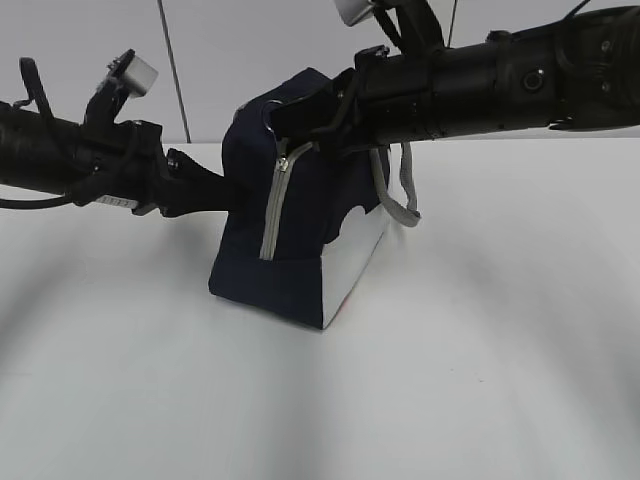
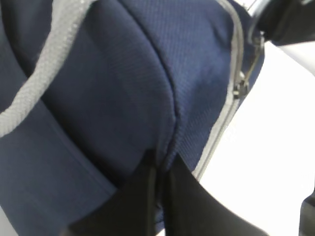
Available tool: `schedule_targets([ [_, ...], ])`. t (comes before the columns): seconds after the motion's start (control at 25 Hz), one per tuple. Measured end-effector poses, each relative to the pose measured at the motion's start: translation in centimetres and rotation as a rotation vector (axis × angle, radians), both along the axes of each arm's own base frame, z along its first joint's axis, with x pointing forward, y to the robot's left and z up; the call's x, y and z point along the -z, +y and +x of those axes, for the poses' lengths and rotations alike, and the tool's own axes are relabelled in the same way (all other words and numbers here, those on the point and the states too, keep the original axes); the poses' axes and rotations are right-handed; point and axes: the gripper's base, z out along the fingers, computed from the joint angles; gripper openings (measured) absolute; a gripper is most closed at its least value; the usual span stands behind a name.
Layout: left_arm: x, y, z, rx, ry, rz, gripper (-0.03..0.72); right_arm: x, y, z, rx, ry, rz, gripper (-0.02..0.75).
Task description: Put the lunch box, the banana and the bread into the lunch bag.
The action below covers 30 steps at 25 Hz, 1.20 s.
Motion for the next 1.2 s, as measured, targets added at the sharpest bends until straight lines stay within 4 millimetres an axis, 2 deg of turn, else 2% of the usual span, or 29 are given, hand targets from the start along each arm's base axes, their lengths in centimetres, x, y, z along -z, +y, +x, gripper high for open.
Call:
schedule_targets([
  [0.32,0.0,0.0,0.0,-0.022,0.038,-0.015,0.003,-1.3,-0.1,-0.2,0.004,-0.035,0.010,-0.016],
  [0.72,0.4,0.1,-0.6,0.002,0.113,0.038,0.003,-3.1,-0.3,0.7,0.061,-0.092,0.005,-0.016],
  [1.2,-0.6,0.1,-1.6,0.058,0.121,0.055,0.003,-3.4,-2.4,3.3,0.047,0.004,0.105,-0.016],
])
